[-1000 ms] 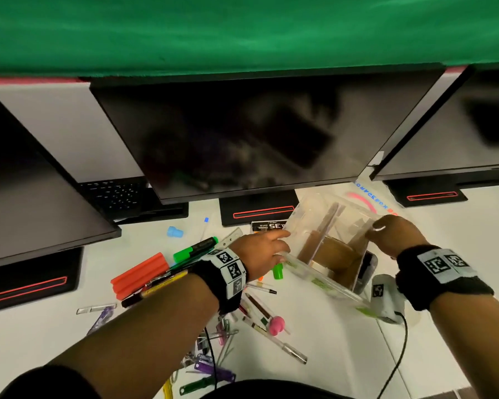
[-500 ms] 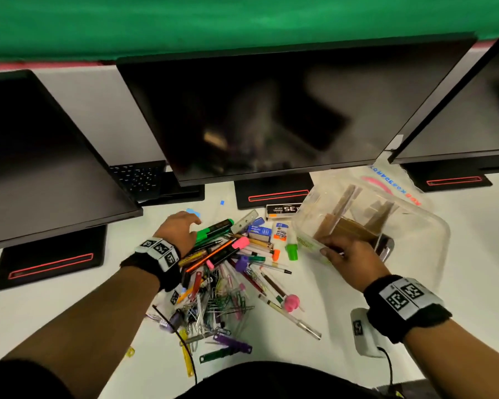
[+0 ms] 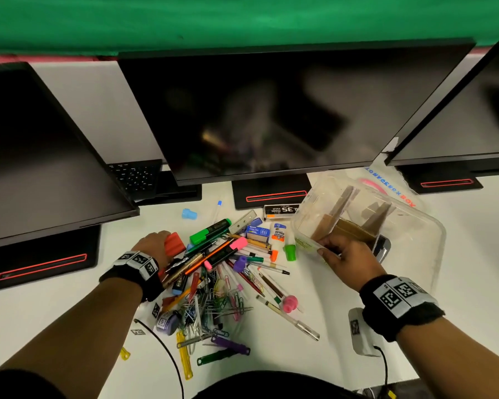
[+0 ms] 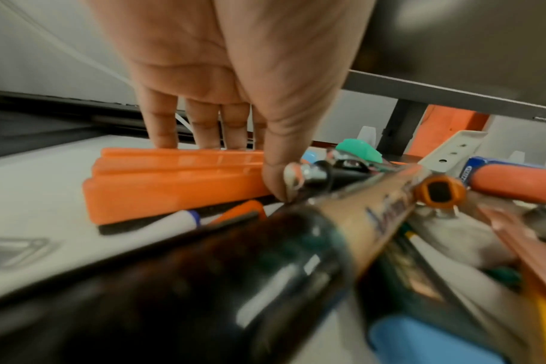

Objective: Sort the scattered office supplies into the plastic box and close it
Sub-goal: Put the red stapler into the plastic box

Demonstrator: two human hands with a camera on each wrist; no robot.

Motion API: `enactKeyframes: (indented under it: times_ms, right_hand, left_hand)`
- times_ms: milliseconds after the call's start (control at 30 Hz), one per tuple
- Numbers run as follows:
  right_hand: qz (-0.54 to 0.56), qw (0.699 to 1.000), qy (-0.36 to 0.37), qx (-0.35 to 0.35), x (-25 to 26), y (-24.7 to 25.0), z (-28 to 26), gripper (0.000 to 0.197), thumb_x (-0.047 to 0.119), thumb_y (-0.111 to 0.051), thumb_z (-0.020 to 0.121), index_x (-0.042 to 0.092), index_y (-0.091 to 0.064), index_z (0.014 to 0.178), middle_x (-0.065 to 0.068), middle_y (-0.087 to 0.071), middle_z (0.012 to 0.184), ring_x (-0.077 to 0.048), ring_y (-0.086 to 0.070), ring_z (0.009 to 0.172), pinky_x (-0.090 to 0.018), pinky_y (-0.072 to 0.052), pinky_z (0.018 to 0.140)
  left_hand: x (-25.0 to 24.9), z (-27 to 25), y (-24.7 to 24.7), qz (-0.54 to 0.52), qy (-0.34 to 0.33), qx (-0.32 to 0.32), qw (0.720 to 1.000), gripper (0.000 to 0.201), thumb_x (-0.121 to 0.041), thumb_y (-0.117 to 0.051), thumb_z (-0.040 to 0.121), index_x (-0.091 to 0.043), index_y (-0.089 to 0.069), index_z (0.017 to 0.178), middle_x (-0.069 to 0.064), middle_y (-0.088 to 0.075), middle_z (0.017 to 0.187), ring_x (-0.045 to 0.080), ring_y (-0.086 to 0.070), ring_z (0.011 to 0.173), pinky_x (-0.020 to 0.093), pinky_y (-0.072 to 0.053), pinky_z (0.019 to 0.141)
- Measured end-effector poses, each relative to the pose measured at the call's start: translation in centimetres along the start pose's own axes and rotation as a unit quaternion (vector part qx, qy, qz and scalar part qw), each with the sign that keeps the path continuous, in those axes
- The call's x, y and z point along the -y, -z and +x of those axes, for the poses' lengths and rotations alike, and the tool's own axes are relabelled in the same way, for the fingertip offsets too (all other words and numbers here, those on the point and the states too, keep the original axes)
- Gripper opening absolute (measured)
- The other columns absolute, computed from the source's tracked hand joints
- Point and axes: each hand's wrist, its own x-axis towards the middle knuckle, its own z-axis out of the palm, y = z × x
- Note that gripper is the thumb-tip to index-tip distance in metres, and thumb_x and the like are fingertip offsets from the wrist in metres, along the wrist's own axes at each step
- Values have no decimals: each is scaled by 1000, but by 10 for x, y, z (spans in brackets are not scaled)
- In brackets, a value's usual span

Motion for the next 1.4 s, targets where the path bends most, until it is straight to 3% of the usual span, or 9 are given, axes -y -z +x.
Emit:
enactKeyframes:
  times_ms: [167,400,667,833,967,1100,1167,1300,1400]
  right_hand:
    - [15,1000,0,10,-2,1,4,15,22,-58,90,18,-65,103,3,-67,88,-17,-61,81,-24,-45,73]
    - [66,997,-11,25,3,12,1,18,33,-58,90,19,-66,97,3,-65,83,-13,-58,75,-22,-41,70]
    - [293,955,-24,-49,17,43,-13,5,21,-66,86,22,-65,81,-4,-60,68,-14,-53,61,-23,-45,56]
    - [277,954,-63,-98,6,70,-19,7,9,-66,81,15,-65,77,-4,-56,63,-18,-53,59,-33,-48,60]
    - [209,960,-75,-172,-8,116,-25,3,8,-62,78,5,-63,80,-6,-58,64,-21,-53,59,-40,-51,64]
    - [65,965,-139,-210,-23,149,-28,8,17,-61,78,10,-59,78,-10,-64,69,-29,-60,66,-35,-50,66]
    - [-32,962,-198,-186,-27,156,-26,17,22,-59,81,6,-57,77,-15,-64,76,-32,-58,69,-30,-44,61]
    - [-54,946,-307,-86,-26,155,-17,31,17,-59,85,10,-49,57,-2,-52,54,-15,-50,51,-22,-36,46]
    - [-80,935,-345,-12,-25,147,-7,36,14,-65,84,12,-48,52,-3,-54,57,-21,-60,65,-25,-50,66]
  left_hand:
    - [-16,-12,24,-68,-67,-40,995,48,-36,-68,72,-25,-54,117,3,-64,104,24,-62,97,36,-49,87]
    - [-133,-71,62,-97,-263,-66,958,77,-30,-74,76,-29,-34,142,1,-52,135,20,-51,122,31,-40,104]
    - [-235,-106,53,-99,-404,-35,909,89,-30,-76,74,-38,-22,145,-9,-55,135,15,-49,125,30,-40,106]
    - [-261,-108,45,-106,-433,-47,894,90,-34,-76,73,-36,-23,145,-7,-51,137,15,-46,127,33,-37,109]
    - [-255,-96,47,0,-426,-41,904,69,-39,-67,82,-27,-36,142,-7,-41,146,13,-36,136,22,-23,112]
    - [-241,-86,42,94,-391,-2,916,46,-41,-56,89,-30,-49,133,-6,-50,139,14,-45,129,28,-35,108]
    - [-239,-86,39,104,-396,4,912,38,-36,-51,93,-30,-52,131,-6,-54,135,14,-47,126,28,-38,106]
    - [-236,-81,36,91,-392,-9,915,31,-30,-46,96,-29,-59,124,-5,-59,129,15,-51,121,29,-40,104]
    - [-236,-79,34,93,-385,-11,918,30,-29,-44,97,-28,-60,122,-5,-60,127,16,-53,120,29,-41,102]
